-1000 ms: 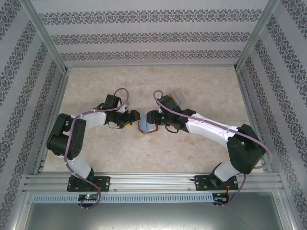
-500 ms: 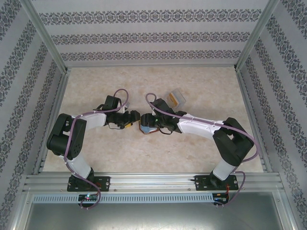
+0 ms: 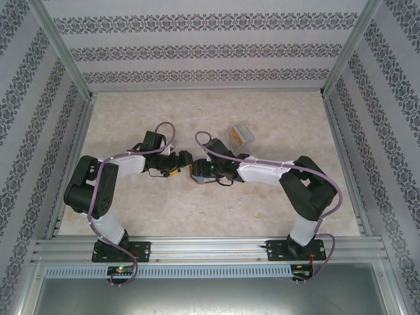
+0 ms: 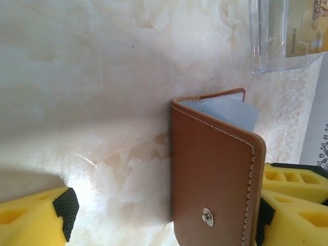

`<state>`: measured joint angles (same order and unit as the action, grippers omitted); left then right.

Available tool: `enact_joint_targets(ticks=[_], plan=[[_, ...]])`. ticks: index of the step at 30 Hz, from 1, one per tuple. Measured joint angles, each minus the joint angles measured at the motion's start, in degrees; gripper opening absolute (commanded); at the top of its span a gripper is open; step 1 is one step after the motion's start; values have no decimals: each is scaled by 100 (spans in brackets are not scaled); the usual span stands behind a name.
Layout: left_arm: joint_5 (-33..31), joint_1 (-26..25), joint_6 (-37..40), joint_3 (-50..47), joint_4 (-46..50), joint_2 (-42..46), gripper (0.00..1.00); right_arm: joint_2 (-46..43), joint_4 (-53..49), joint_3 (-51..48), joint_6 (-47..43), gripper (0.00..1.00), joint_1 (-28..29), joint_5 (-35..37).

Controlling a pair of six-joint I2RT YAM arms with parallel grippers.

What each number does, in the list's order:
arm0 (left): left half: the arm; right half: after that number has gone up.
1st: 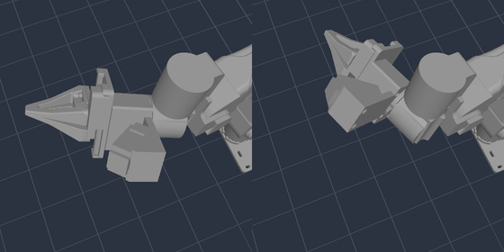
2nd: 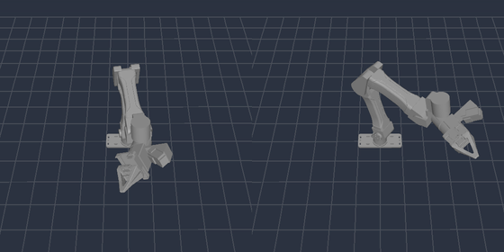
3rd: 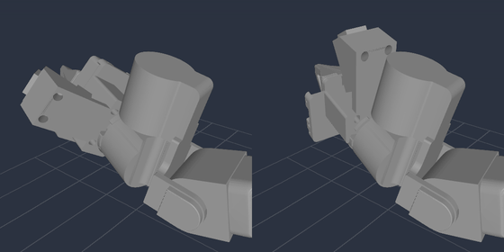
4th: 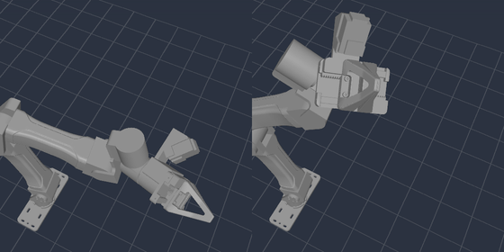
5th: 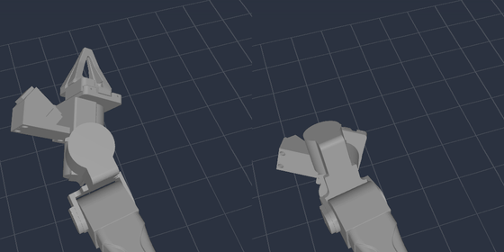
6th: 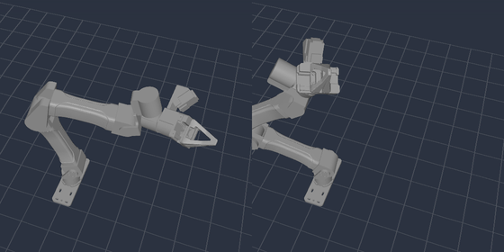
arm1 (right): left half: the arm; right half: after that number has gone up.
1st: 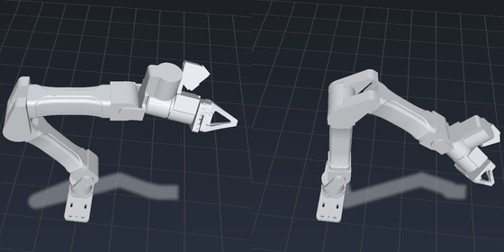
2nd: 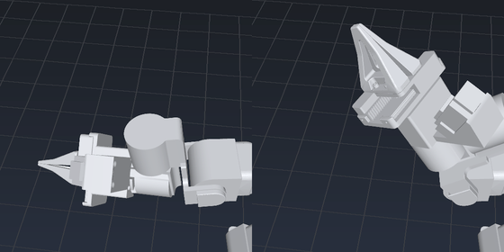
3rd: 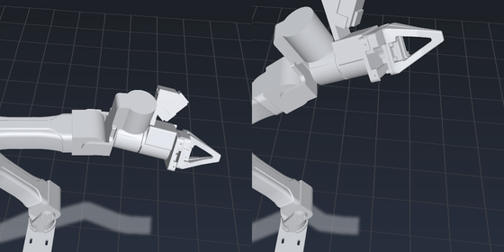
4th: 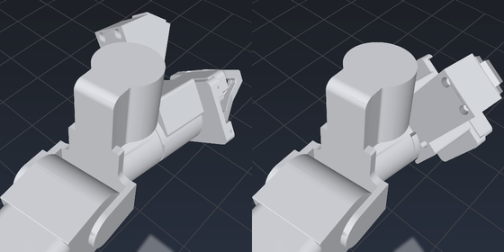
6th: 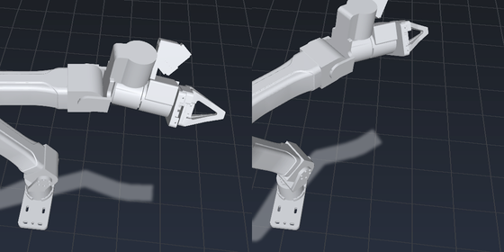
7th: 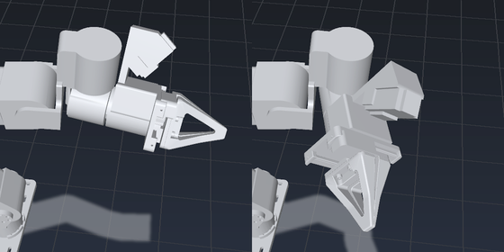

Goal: Put the credit cards into the card holder
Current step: Open the card holder at the center of the table.

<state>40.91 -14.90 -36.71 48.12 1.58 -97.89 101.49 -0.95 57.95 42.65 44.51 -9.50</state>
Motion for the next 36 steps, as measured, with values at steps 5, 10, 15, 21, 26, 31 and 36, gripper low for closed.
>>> enact_joint_targets(ticks=[5,10,15,21,26,31,36], plan=[[-17,2,-46,-42,-90,37,92,9,37,-35,2,54,-2,-2],[-66,22,-142,-208,-243,179,78,9,63,-50,4,57,-17,-7],[-57,140,-308,-391,-579,260,65,9,79,-87,4,60,-92,-44],[20,151,-396,-450,-839,260,59,9,83,-107,4,61,-127,-50],[116,151,-415,-452,-994,260,58,9,83,-114,7,61,-153,-52],[291,153,-444,-455,-1139,258,66,9,94,-125,7,62,-166,-50],[422,151,-472,-472,-1300,258,65,9,103,-125,7,62,-166,-50]])
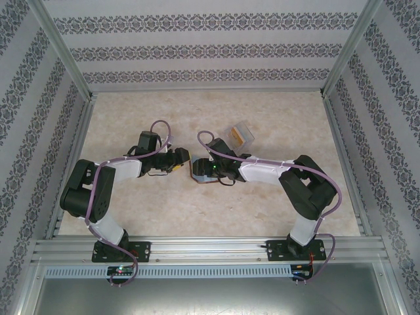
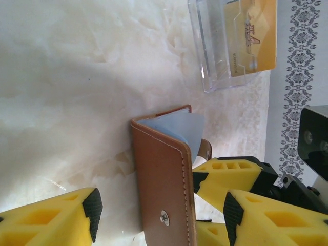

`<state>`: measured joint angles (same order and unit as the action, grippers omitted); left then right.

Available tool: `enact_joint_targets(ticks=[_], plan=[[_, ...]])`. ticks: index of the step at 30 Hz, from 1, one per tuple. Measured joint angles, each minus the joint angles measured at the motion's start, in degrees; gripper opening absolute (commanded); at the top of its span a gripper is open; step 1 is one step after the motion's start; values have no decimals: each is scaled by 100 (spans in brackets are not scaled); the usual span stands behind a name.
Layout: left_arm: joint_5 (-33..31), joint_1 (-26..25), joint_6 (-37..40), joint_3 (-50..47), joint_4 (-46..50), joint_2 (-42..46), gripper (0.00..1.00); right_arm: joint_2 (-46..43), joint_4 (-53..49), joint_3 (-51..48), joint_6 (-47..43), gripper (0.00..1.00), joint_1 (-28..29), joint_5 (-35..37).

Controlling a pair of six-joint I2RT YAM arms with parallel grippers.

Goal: Put the credit cards into the card holder
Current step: Open the card holder at the center of the table.

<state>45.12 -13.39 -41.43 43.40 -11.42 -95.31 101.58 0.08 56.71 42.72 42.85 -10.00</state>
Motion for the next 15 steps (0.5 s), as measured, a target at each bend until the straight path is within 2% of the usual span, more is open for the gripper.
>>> enact_joint_targets(ticks=[10,15], plan=[[120,0,-15,-4,-116,-136,41,7,2,0,22,62,0,-17],[149,0,28,-4,-114,-190,36,9,24,-11,42,62,0,-26]])
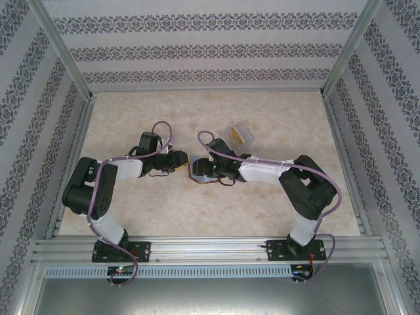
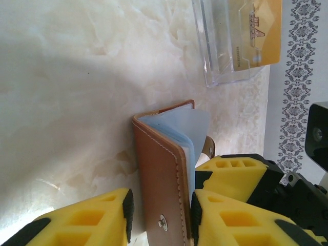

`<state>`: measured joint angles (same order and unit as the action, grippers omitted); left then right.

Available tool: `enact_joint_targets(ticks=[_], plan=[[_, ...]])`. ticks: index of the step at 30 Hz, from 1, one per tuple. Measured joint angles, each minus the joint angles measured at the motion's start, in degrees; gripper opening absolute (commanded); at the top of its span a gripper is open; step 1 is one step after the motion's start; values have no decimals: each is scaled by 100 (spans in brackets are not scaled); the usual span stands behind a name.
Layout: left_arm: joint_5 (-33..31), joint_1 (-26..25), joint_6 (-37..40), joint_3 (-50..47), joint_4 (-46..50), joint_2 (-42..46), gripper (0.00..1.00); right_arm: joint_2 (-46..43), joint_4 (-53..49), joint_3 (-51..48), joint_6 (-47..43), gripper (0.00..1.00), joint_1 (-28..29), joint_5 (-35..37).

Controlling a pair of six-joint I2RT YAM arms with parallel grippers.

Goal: Put the credit cards into the card holder
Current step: Open the card holder at the center of the table.

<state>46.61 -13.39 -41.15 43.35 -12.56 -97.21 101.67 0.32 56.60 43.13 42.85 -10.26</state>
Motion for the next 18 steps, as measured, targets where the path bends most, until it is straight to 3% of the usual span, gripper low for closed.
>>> enact_joint_targets(ticks=[8,13,18], plan=[[59,-4,59,0,0,-61,31,2,4,0,2,61,0,-35],[61,-39,282,44,140,-81,0,2,74,-66,20,61,0,-35],[26,-87,518,74,328,-79,0,-63,136,-236,9,64,0,-4]])
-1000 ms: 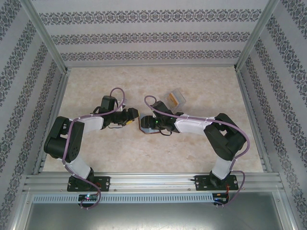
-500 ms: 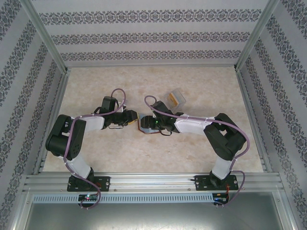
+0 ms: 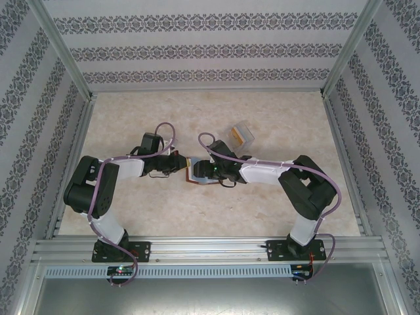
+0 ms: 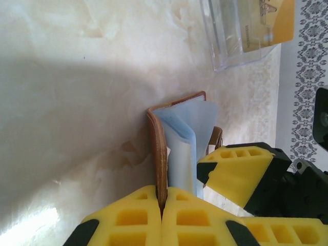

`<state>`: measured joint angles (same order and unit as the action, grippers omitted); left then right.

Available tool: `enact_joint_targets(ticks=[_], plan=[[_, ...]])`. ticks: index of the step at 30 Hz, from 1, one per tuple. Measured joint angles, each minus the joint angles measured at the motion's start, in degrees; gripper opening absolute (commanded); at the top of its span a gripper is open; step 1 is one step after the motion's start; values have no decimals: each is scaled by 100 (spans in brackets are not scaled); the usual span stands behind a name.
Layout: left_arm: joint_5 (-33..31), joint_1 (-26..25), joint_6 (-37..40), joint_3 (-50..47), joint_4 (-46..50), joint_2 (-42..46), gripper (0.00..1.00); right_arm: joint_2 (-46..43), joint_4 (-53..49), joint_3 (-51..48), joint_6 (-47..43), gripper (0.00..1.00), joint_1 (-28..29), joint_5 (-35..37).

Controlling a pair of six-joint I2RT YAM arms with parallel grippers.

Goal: Put the credit cards into the card holder
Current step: Open the card holder at the center of the table.

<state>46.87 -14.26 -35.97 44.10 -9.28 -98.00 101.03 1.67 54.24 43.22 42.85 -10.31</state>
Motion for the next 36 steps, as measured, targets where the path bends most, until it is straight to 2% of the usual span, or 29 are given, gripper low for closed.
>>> enact_joint_targets(ticks=[4,10,15,25,28,36], plan=[[-42,2,44,2,107,0,0,-507,11,-369,-168,76,7,317],[-63,0,87,68,315,2,0,-1305,79,-551,-573,81,173,774],[-61,0,83,111,365,2,0,-1123,7,-378,-682,80,422,839],[-59,2,72,131,452,2,0,-44,-361,601,-522,75,645,979],[-61,2,70,131,485,2,0,120,-542,614,-417,70,640,1167],[-59,0,52,168,509,2,0,74,-750,433,-155,67,599,1641]])
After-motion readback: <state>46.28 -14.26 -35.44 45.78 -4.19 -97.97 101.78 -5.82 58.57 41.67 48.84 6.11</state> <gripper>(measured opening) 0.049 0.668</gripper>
